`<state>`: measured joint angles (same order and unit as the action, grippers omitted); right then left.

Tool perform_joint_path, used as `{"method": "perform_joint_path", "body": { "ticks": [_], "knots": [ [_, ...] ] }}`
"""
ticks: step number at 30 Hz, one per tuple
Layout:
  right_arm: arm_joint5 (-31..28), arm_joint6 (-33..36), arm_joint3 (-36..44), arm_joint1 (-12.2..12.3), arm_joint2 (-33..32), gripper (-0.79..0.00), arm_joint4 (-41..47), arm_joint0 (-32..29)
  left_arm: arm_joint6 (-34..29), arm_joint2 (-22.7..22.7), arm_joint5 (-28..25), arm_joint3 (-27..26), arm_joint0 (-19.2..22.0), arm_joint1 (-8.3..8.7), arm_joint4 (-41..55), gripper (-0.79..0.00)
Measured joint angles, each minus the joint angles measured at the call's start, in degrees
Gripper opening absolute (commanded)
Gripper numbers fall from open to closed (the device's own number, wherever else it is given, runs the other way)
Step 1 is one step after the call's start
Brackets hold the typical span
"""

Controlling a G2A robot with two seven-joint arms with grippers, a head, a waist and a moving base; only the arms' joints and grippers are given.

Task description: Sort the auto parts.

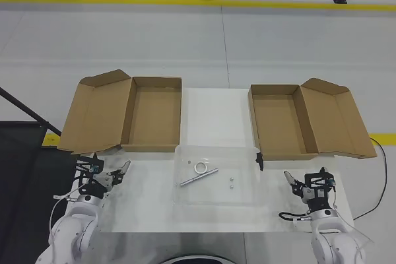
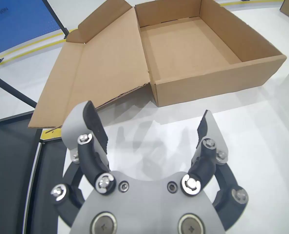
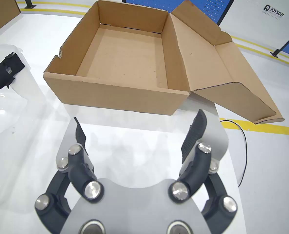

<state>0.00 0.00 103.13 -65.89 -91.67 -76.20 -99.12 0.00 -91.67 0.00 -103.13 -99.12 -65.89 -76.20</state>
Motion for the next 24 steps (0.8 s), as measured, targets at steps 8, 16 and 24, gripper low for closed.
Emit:
{"method": "perform_joint_path", "body": {
  "ticks": [8, 16, 24],
  "knots": [
    [-1.08, 0.6, 0.86, 0.0, -0.22, 0.0, 0.01, 0.93, 2.13, 0.17, -0.2, -0.1, 0.05, -0.09, -0.67, 0.0],
    [-10.83, 1.31, 6.7, 0.63, -2.93, 0.0, 0.42, 3.92, 7.37, 1.34, 0.55, -2.04, -1.69, -0.49, -2.23, 0.0],
    [-24.76, 8.67, 10.67, 1.45, -2.42, 0.0, 3.73, 11.01, 7.73, 1.25, 0.43, -2.13, -1.88, -0.5, -2.29, 0.0]
  ]
}}
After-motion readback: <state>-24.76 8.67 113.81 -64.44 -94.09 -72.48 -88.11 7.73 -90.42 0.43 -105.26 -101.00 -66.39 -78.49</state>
